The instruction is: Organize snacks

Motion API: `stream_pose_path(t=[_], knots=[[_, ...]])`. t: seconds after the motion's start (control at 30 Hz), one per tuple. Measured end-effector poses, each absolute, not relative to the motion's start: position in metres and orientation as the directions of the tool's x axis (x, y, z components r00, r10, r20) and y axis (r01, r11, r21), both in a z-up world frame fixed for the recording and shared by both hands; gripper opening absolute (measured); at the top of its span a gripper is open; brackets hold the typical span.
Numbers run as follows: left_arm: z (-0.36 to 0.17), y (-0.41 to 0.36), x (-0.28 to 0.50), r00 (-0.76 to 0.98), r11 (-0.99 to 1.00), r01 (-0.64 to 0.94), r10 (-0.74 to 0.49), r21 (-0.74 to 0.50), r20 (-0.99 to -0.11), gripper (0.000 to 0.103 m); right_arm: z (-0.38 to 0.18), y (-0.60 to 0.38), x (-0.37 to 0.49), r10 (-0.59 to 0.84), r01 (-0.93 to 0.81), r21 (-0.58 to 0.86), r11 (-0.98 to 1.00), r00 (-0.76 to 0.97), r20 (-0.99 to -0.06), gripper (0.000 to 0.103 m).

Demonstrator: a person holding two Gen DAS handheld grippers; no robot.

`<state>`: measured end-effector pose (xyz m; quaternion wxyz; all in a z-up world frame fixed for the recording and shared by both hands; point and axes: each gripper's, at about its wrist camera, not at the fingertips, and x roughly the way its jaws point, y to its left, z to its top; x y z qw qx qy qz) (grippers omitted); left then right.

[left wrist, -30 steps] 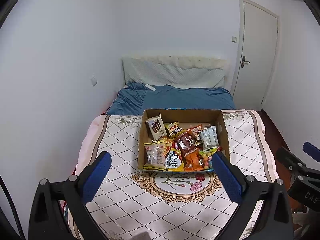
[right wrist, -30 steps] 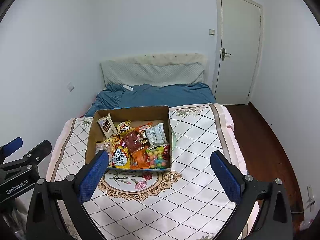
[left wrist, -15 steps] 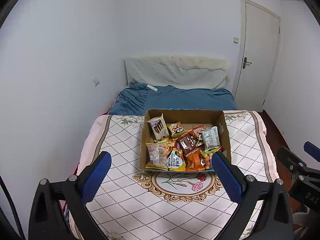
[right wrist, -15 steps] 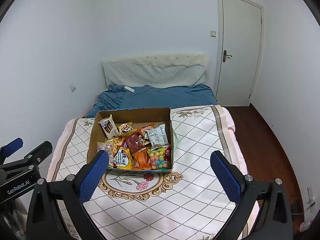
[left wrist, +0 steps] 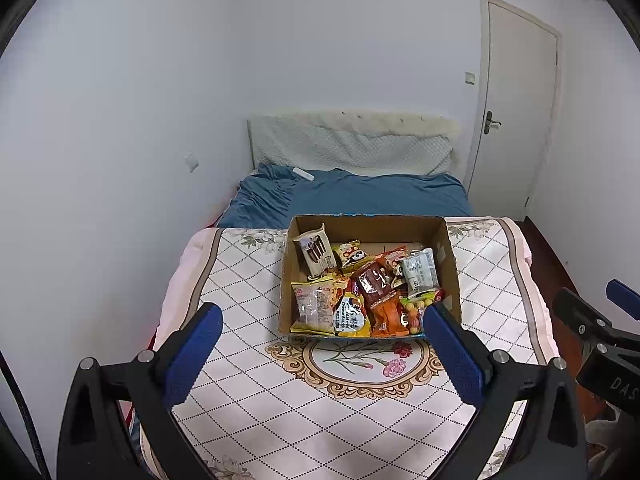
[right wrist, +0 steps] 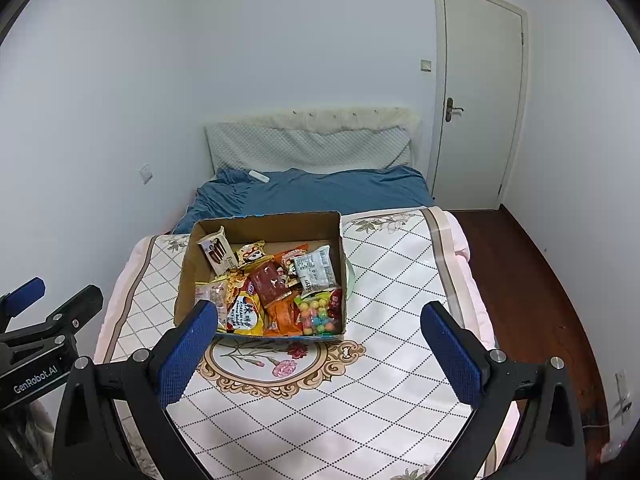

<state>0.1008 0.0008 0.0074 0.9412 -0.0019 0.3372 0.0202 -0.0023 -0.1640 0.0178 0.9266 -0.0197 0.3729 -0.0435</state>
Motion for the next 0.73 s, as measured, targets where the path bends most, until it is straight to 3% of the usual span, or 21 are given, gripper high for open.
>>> stream_pose_path(t=[0.73], knots=[[0.0034, -0.0010, 0.0970, 0.765, 0.999, -0.040, 0.030, 0.000, -0.643, 0.103, 0.0141, -0.1667, -0.0081, -0.097, 0.066, -0.072, 0.995, 0.707, -0.701, 0.103]])
